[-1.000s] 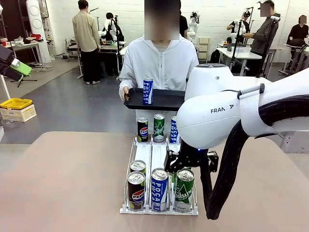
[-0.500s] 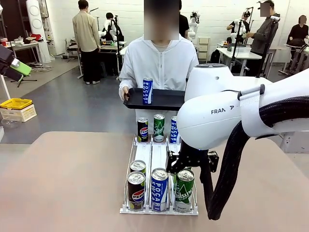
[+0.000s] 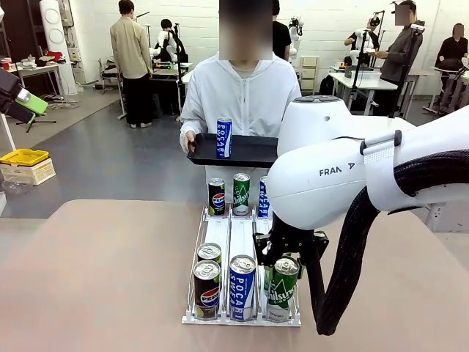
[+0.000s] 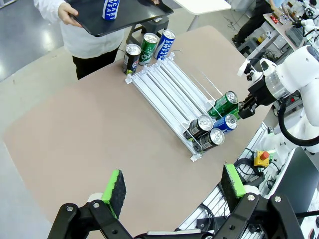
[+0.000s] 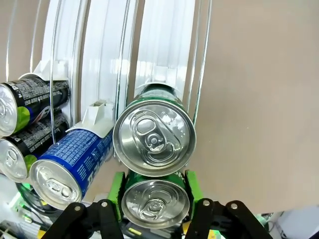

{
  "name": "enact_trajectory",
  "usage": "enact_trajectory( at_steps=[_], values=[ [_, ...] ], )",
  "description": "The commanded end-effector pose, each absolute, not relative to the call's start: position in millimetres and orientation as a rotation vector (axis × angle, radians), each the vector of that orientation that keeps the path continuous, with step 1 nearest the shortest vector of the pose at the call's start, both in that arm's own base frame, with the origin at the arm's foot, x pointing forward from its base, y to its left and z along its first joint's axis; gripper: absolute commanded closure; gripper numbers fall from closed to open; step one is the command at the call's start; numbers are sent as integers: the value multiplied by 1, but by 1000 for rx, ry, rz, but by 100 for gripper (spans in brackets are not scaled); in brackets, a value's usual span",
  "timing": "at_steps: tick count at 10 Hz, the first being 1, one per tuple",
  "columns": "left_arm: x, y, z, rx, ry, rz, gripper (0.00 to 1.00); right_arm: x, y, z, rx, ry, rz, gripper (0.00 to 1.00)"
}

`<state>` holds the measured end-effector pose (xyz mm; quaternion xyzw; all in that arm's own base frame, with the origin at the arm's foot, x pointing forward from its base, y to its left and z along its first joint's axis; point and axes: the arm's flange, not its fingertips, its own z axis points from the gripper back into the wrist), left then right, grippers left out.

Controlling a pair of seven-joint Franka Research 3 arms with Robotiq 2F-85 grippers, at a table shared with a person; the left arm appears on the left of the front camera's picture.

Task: Retrieve and hand over the desired beverage to the person.
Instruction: Pick up another can of the same type that the person held from the Automatic Can Dispenser.

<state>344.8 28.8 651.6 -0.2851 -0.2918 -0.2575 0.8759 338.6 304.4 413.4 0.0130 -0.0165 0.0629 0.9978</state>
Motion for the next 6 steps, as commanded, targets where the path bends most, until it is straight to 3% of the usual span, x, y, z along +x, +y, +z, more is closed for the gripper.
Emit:
enact_trajectory(
  at_steps=[1, 3, 4, 6],
  values=[
    [345, 30, 652, -597, -611, -535, 0, 345, 305, 407, 13, -37, 154, 100],
    [345, 30, 652, -597, -611, -535, 0, 339, 307, 416, 24, -34, 136, 100],
    [345, 30, 652, -597, -611, -535, 0, 329, 310, 435, 44, -18, 124, 50],
    [345, 30, 652, -597, -611, -535, 0, 297, 319, 498, 40, -28, 136, 50]
  ],
)
